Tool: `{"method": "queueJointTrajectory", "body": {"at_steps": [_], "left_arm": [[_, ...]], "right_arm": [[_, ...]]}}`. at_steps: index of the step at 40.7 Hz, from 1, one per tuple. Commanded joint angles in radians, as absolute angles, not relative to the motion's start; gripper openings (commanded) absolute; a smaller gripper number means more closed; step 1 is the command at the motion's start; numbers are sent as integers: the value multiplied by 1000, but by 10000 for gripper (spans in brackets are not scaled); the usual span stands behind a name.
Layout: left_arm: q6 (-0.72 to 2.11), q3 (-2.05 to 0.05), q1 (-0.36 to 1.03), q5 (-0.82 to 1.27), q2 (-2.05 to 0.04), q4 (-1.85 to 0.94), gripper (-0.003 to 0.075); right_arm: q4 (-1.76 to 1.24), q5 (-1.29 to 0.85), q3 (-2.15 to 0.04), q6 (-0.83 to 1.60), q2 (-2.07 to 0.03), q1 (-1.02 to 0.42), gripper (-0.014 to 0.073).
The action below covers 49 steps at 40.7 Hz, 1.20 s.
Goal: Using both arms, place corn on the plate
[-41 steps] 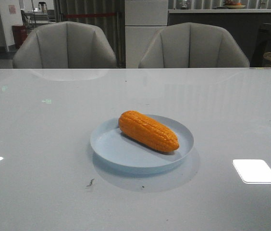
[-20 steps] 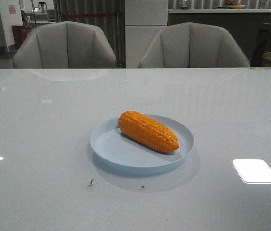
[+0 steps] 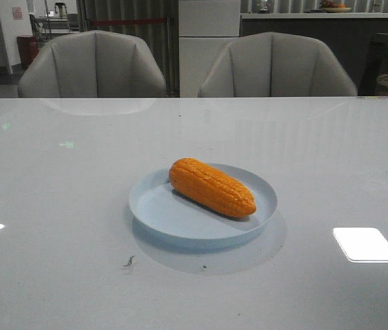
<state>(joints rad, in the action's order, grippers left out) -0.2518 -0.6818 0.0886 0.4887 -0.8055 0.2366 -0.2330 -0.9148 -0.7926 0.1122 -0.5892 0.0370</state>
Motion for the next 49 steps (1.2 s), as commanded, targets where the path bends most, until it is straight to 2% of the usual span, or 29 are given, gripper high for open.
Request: {"method": "queueJointTrajectory", "body": {"at_steps": [1, 6, 19, 30, 40, 49], "left_arm": [[-139, -707, 87, 402, -751, 167, 95], [76, -660, 87, 323, -666, 84, 95], [81, -336, 87, 20, -295, 67, 95], [81, -107, 87, 0, -5, 65, 95], [79, 52, 87, -93, 28, -27, 95], [79, 48, 87, -12, 26, -60, 95]], "right_arm": [[-248, -848, -817, 114, -591, 43, 591], [-248, -847, -817, 114, -591, 43, 591], [-248, -846, -817, 114, -591, 43, 591], [-248, -846, -817, 114, -591, 43, 591], [-248, -846, -817, 114, -590, 43, 591], [-248, -845, -817, 114, -590, 43, 591]]}}
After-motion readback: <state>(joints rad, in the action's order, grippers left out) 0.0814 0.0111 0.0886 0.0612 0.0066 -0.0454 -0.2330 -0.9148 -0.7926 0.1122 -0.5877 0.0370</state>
